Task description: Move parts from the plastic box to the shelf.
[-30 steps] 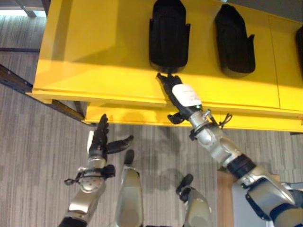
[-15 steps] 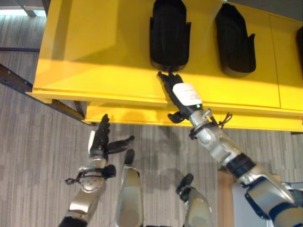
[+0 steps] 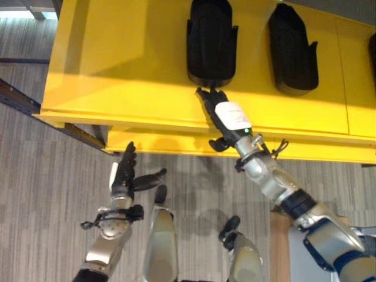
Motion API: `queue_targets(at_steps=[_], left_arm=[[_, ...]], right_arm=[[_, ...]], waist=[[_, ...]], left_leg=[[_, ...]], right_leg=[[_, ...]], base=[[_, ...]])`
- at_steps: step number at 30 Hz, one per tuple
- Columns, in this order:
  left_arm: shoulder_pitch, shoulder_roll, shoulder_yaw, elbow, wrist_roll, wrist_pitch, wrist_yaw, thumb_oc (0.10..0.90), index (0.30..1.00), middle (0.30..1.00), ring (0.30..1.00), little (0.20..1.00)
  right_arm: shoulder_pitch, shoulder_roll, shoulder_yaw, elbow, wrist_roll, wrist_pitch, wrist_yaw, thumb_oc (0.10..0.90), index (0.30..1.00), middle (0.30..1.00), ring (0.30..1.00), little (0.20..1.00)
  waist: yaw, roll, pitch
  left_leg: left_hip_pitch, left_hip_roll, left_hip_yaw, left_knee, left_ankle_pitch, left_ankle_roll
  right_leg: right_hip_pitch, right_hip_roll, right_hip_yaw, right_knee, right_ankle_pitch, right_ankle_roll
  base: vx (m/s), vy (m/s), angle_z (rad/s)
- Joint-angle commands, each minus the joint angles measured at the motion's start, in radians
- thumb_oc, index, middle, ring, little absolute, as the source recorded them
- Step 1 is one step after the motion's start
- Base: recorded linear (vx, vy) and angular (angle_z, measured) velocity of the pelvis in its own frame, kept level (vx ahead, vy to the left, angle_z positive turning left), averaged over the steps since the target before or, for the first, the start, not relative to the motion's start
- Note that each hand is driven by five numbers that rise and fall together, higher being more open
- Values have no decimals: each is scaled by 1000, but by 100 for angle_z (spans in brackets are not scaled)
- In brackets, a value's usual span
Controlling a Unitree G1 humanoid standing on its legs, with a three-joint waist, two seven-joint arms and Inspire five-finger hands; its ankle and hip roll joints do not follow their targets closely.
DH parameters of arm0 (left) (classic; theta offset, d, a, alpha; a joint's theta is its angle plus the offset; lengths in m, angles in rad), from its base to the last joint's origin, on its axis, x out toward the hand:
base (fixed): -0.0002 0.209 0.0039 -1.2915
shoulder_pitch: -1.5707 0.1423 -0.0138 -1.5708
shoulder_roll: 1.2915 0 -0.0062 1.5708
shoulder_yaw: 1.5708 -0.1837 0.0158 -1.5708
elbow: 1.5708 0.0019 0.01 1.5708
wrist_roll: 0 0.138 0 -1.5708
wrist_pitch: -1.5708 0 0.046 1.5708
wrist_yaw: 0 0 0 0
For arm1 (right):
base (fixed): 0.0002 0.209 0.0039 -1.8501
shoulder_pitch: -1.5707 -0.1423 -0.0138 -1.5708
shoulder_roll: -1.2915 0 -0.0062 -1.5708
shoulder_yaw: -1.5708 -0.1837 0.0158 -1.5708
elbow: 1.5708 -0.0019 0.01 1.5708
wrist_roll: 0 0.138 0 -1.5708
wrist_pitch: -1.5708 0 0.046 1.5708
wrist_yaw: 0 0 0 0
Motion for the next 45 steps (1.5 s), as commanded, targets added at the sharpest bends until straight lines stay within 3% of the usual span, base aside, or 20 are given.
queue_targets(at_steps=[1, 6, 7, 11, 20, 25, 28, 37, 41, 45], left_arm=[[-7, 13, 7, -68, 8, -102, 1, 900, 1000, 1000, 1000, 1000], [-8, 1, 9, -62, 15, -94, 6, 900, 1000, 1000, 1000, 1000], [-7, -8, 15, -56, 26, -87, 10, 900, 1000, 1000, 1000, 1000], [-3, -16, 22, -54, 29, -82, 14, 900, 1000, 1000, 1000, 1000], [15, -9, 28, -48, 42, -77, -7, 900, 1000, 1000, 1000, 1000], [31, -10, 33, -24, 46, -75, -30, 900, 1000, 1000, 1000, 1000], [52, -28, 33, 0, 45, -73, -58, 900, 1000, 1000, 1000, 1000], [108, -70, 22, 37, 31, -82, -113, 900, 1000, 1000, 1000, 1000], [119, -92, 5, 54, 30, -81, -131, 900, 1000, 1000, 1000, 1000], [129, -129, 3, 70, 17, -82, -131, 900, 1000, 1000, 1000, 1000]], right_arm=[[-38, -26, -56, 73, 20, 45, -6, 900, 1000, 1000, 1000, 1000], [27, -17, -61, -2, 35, 21, 12, 900, 1000, 1000, 1000, 1000], [109, 3, -66, -81, 97, -14, 38, 900, 1000, 1000, 1000, 1000], [197, 14, -83, -150, 192, -51, 50, 900, 1000, 1000, 1000, 1000], [328, -35, -105, -273, 301, -102, 108, 900, 1000, 1000, 1000, 1000], [433, -74, -149, -354, 363, -132, 139, 900, 1000, 1000, 1000, 1000], [537, -99, -204, -422, 448, -159, 165, 900, 1000, 1000, 1000, 1000], [676, -106, -285, -474, 620, -196, 190, 900, 1000, 1000, 1000, 1000], [716, -122, -304, -508, 681, -220, 196, 900, 1000, 1000, 1000, 1000], [719, -111, -294, -506, 704, -229, 191, 900, 1000, 1000, 1000, 1000]], waist=[[3, 23, -46], [-8, 21, -46], [-17, 19, -46], [-29, 14, -50], [-55, 14, -80], [-87, 23, -123], [-131, 38, -189], [-176, 82, -295], [-201, 116, -327], [-201, 136, -339]], left_leg=[[40, -11, 81, -29, -31, 77], [40, -9, 83, -31, -29, 76], [45, -5, 86, -37, -26, 76], [55, -1, 89, -43, -23, 74], [102, 19, 106, -87, 3, 64], [178, 50, 134, -183, 48, 54], [255, 88, 179, -280, 96, 32], [383, 182, 275, -409, 177, -8], [401, 248, 281, -416, 232, -31], [408, 284, 282, -399, 301, -38]], right_leg=[[-29, 7, 40, 99, 59, -8], [-30, 9, 43, 99, 56, -9], [-29, 10, 43, 99, 52, -9], [-27, 12, 49, 96, 50, -10], [6, 32, 63, 46, 42, -14], [46, 61, 79, -23, 45, -13], [84, 103, 103, -102, 44, -8], [110, 204, 203, -154, 16, -30], [102, 278, 237, -107, -41, -76], [119, 336, 263, -127, -54, -112]], base=[[0, 0, 0], [0, 0, 0], [0, 0, 0], [-2, 0, -1], [-13, -9, -11], [-7, -30, -23], [7, -79, -36], [-13, -106, -51], [-61, -196, -25], [-42, -213, -29]])
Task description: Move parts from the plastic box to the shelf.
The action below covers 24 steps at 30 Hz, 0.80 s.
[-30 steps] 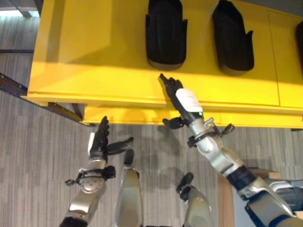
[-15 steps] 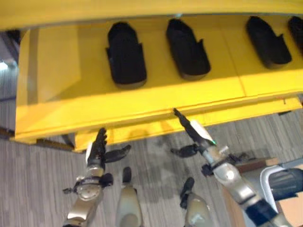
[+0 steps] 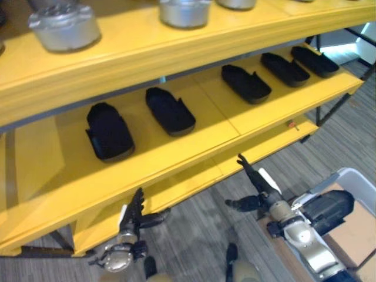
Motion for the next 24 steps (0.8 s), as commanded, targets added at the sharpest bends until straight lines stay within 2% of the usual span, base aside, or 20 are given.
queue_targets(at_steps=[1, 3, 4, 5, 7, 11, 14, 16, 17, 18, 20, 24], left_arm=[[-63, 0, -4, -63, 14, -112, -23, 900, 1000, 1000, 1000, 1000], [-69, -4, -10, -56, 15, -111, -29, 900, 1000, 1000, 1000, 1000], [-71, -4, -12, -54, 16, -111, -33, 900, 1000, 1000, 1000, 1000], [-71, -4, -12, -54, 16, -112, -33, 900, 1000, 1000, 1000, 1000], [-73, -11, -11, -51, 17, -112, -30, 900, 1000, 1000, 1000, 1000], [-62, -19, -18, -65, 31, -114, -31, 900, 1000, 1000, 1000, 1000], [-56, -28, -19, -77, 36, -116, -31, 900, 1000, 1000, 1000, 1000], [-51, -28, -18, -83, 43, -122, -38, 900, 1000, 1000, 1000, 1000], [-52, -28, -18, -83, 43, -122, -38, 900, 1000, 1000, 1000, 1000], [-51, -23, -20, -98, 43, -123, -47, 900, 1000, 1000, 1000, 1000], [-39, -22, -21, -101, 28, -126, -58, 900, 1000, 1000, 1000, 1000], [-32, -9, -25, -102, 26, -126, -60, 900, 1000, 1000, 1000, 1000]], right_arm=[[-59, 25, -30, -107, 69, -123, -21, 900, 1000, 1000, 1000, 1000], [-54, 24, -37, -107, 82, -130, -28, 900, 1000, 1000, 1000, 1000], [-51, 22, -38, -110, 77, -129, -30, 900, 1000, 1000, 1000, 1000], [-51, 22, -38, -112, 76, -129, -30, 900, 1000, 1000, 1000, 1000], [-39, 24, -43, -113, 65, -120, -29, 900, 1000, 1000, 1000, 1000], [-10, 34, -61, -116, 62, -119, -15, 900, 1000, 1000, 1000, 1000], [-4, 53, -56, -97, 91, -124, -1, 900, 1000, 1000, 1000, 1000], [-17, 55, -44, -88, 79, -126, 9, 900, 1000, 1000, 1000, 1000], [-18, 55, -44, -87, 79, -126, 9, 900, 1000, 1000, 1000, 1000], [-25, 61, -41, -79, 88, -126, 21, 900, 1000, 1000, 1000, 1000], [-28, 70, -34, -69, 106, -124, 38, 900, 1000, 1000, 1000, 1000], [-20, 84, -35, -76, 133, -113, 43, 900, 1000, 1000, 1000, 1000]], waist=[[16, -31, -45], [14, -29, -39], [11, -33, -43], [12, -32, -40], [25, -35, -43], [34, -52, -57], [55, -51, -57], [68, -44, -53], [68, -44, -52], [72, -43, -53], [74, -42, -64], [62, -51, -76]], left_leg=[[-53, 24, -36, -39, 245, -20], [-76, 29, -19, 34, 279, -24], [-82, 17, -8, 58, 268, -34], [-92, 21, 2, 67, 274, -21], [-115, -94, -76, 91, 216, 9], [-129, -280, -148, 58, 91, 65], [-165, -438, -297, 41, 67, 88], [-167, -503, -385, 39, 63, 96], [-167, -503, -385, 39, 63, 97], [-167, -544, -442, 54, 54, 110], [-134, -535, -448, 34, 33, 136], [-91, -508, -387, -21, 31, 154]], right_leg=[[75, 72, 21, -66, -49, -43], [113, 82, 4, -105, -46, -64], [134, 82, 3, -125, -55, -67], [131, 84, -4, -132, -41, -73], [171, 79, 3, -195, -22, -72], [195, 79, 19, -255, 21, -57], [194, 107, 62, -274, 47, -47], [189, 133, 110, -277, 56, -48], [190, 133, 110, -277, 56, -48], [183, 150, 154, -273, 56, -47], [176, 166, 194, -260, 47, -46], [179, 161, 231, -256, 48, -38]], base=[[-20, -220, -29], [-7, -233, -23], [-26, -157, 4], [-15, -141, 24], [11, -70, 20], [80, -42, -8], [68, -33, -25], [31, -22, -104], [29, 23, -146], [27, 44, -127], [46, 51, -63], [107, 100, -88]])
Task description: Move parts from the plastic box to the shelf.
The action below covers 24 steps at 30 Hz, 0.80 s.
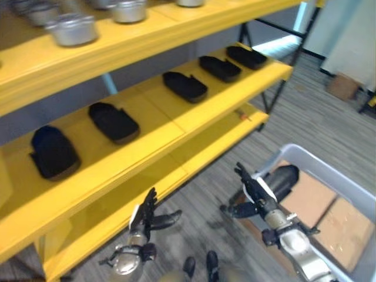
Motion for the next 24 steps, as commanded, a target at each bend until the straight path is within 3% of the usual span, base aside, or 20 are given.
queue_targets(at_steps=[1, 11, 14, 16, 18, 19, 21, 22, 24], left_arm=[[-39, 20, 36, -90, 20, -94, -12, 900, 1000, 1000, 1000, 1000], [-54, 37, 38, -94, 8, -93, 4, 900, 1000, 1000, 1000, 1000], [-65, 44, 35, -96, 5, -90, 10, 900, 1000, 1000, 1000, 1000], [-79, 53, 37, -95, 8, -88, 16, 900, 1000, 1000, 1000, 1000], [-82, 55, 39, -94, 21, -85, 20, 900, 1000, 1000, 1000, 1000], [-81, 53, 40, -93, 21, -84, 23, 900, 1000, 1000, 1000, 1000], [-79, 51, 42, -100, 10, -87, 24, 900, 1000, 1000, 1000, 1000], [-84, 52, 48, -103, 6, -89, 31, 900, 1000, 1000, 1000, 1000], [-84, 48, 53, -98, 7, -87, 29, 900, 1000, 1000, 1000, 1000]], right_arm=[[-71, -24, -9, -110, 52, -92, 9, 900, 1000, 1000, 1000, 1000], [-113, -12, 30, -103, 41, -77, 13, 900, 1000, 1000, 1000, 1000], [-130, -7, 39, -105, 37, -79, 13, 900, 1000, 1000, 1000, 1000], [-142, 4, 47, -104, 24, -80, 11, 900, 1000, 1000, 1000, 1000], [-151, 15, 59, -103, 9, -77, 13, 900, 1000, 1000, 1000, 1000], [-159, 21, 67, -102, -1, -75, 8, 900, 1000, 1000, 1000, 1000], [-186, 27, 85, -88, -11, -72, 1, 900, 1000, 1000, 1000, 1000], [-210, 34, 91, -81, -22, -71, -10, 900, 1000, 1000, 1000, 1000], [-223, 38, 90, -79, -37, -66, -23, 900, 1000, 1000, 1000, 1000]], waist=[[-8, -4, -72], [-18, -20, -72], [-21, -22, -58], [-18, -22, -38], [-20, -26, -17], [-19, -21, -9], [-24, -7, 9], [-15, 1, 24], [-17, 1, 37]], left_leg=[[-34, -22, 41, -94, 129, -12], [-10, -4, 178, -92, 69, 25], [-12, 2, 206, -66, 41, 37], [-8, 8, 230, -52, 19, 45], [20, 8, 261, -50, -3, 46], [39, 9, 282, -57, -13, 46], [64, 27, 313, -72, -22, 41], [67, 42, 330, -69, -26, 34], [87, 48, 335, -64, -43, 27]], right_leg=[[153, -19, 44, -169, 55, 64], [109, -1, 204, -141, 77, 92], [78, 7, 216, -75, 61, 102], [28, 0, 164, 45, 39, 125], [-32, -49, 75, 121, 105, 175], [-53, -91, 23, 124, 136, 189], [-106, -144, -26, 96, 187, 187], [-145, -199, -72, 62, 211, 182], [-136, -257, -138, -24, 243, 181]], base=[[66, 61, -46], [61, 89, -61], [16, 61, -63], [10, 43, -49], [69, 45, -44], [73, 42, -44], [56, -9, -60], [85, -55, -76], [173, -73, -70]])
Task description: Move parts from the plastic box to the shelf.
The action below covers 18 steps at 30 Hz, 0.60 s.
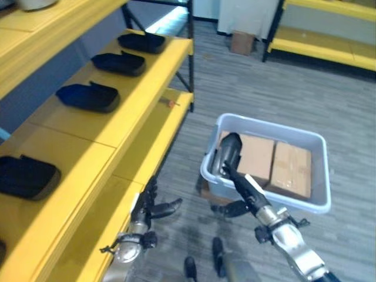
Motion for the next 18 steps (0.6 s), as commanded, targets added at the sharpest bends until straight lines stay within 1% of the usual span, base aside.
queue_targets(at_steps=[1, 3, 4, 5, 6, 7, 10, 11, 13, 14, 15, 16, 17, 18], left_arm=[[1, 35, 42, -109, 17, -83, 10, 900, 1000, 1000, 1000, 1000], [1, 35, 42, -109, 18, -83, 10, 900, 1000, 1000, 1000, 1000], [-6, 25, 37, -98, 29, -78, 5, 900, 1000, 1000, 1000, 1000], [-12, 22, 33, -94, 35, -76, 5, 900, 1000, 1000, 1000, 1000], [-18, 19, 33, -96, 33, -78, 8, 900, 1000, 1000, 1000, 1000], [-24, 16, 30, -94, 33, -78, 11, 900, 1000, 1000, 1000, 1000], [-31, 15, 28, -96, 29, -78, 15, 900, 1000, 1000, 1000, 1000], [-66, 10, 13, -87, 19, -80, 25, 900, 1000, 1000, 1000, 1000], [-81, 11, 8, -86, 11, -81, 31, 900, 1000, 1000, 1000, 1000], [-81, 11, 8, -87, 10, -81, 31, 900, 1000, 1000, 1000, 1000], [-84, 11, 6, -88, 8, -82, 33, 900, 1000, 1000, 1000, 1000], [-85, 9, 6, -90, 0, -83, 32, 900, 1000, 1000, 1000, 1000], [-82, 7, 6, -96, -6, -85, 31, 900, 1000, 1000, 1000, 1000], [-83, 6, 5, -98, -12, -89, 30, 900, 1000, 1000, 1000, 1000]], right_arm=[[-72, 42, -34, -91, -30, -76, -42, 900, 1000, 1000, 1000, 1000], [-72, 41, -34, -91, -30, -75, -42, 900, 1000, 1000, 1000, 1000], [-48, 36, -48, -89, -31, -74, -35, 900, 1000, 1000, 1000, 1000], [-49, 33, -48, -87, -33, -72, -35, 900, 1000, 1000, 1000, 1000], [-49, 29, -52, -93, -35, -71, -39, 900, 1000, 1000, 1000, 1000], [-44, 23, -61, -97, -35, -73, -41, 900, 1000, 1000, 1000, 1000], [-41, 19, -66, -100, -35, -73, -43, 900, 1000, 1000, 1000, 1000], [-36, 13, -79, -97, -24, -75, -52, 900, 1000, 1000, 1000, 1000], [-21, 4, -92, -113, -3, -80, -60, 900, 1000, 1000, 1000, 1000], [-21, 4, -92, -113, -3, -80, -60, 900, 1000, 1000, 1000, 1000], [-18, -2, -92, -113, 1, -82, -60, 900, 1000, 1000, 1000, 1000], [-21, -5, -90, -111, 4, -80, -63, 900, 1000, 1000, 1000, 1000], [-23, -10, -89, -108, 8, -84, -65, 900, 1000, 1000, 1000, 1000], [-29, -16, -87, -105, 10, -86, -69, 900, 1000, 1000, 1000, 1000]], waist=[[18, -37, -36], [16, -36, -35], [17, -54, -50], [15, -60, -56], [14, -61, -64], [11, -60, -70], [5, -58, -70], [-3, -57, -69], [-15, -59, -73], [-16, -58, -73], [-19, -61, -72], [-20, -63, -72], [-16, -66, -63], [-9, -72, -48]], left_leg=[[9, 0, -122, 35, -60, -35], [11, 1, -124, 35, -60, -35], [22, -12, -136, 22, -68, -44], [24, -13, -140, 14, -67, -48], [26, -10, -149, 4, -64, -52], [29, -3, -157, 0, -63, -56], [28, 2, -167, 2, -66, -59], [22, 27, -194, 10, -74, -78], [16, 58, -215, 25, -81, -100], [15, 59, -216, 26, -82, -101], [2, 69, -216, 62, -95, -110], [-20, 78, -211, 111, -96, -122], [-67, 82, -209, 225, -81, -141], [-114, 75, -215, 321, -58, -151]], right_leg=[[94, -48, -104, -199, 210, 11], [100, -48, -108, -204, 213, 11], [135, -51, -147, -242, 201, 9], [134, -52, -150, -237, 218, 11], [136, -52, -162, -237, 219, 11], [140, -48, -174, -225, 205, 7], [141, -46, -179, -212, 195, 4], [152, -29, -185, -196, 137, -13], [158, -15, -207, -188, 98, -29], [159, -14, -209, -189, 98, -30], [162, -9, -209, -191, 86, -38], [168, -2, -210, -197, 75, -47], [182, 10, -208, -203, 64, -63], [192, 15, -203, -205, 62, -74]], base=[[172, -64, -49], [125, -50, -17], [210, -97, 18], [280, -129, 35], [230, -117, 61], [220, -113, 64], [120, -93, 29], [193, -213, 0], [239, -253, 58], [177, -188, 81], [107, -123, 34], [139, -181, 9], [89, -147, 4], [55, -131, 8]])
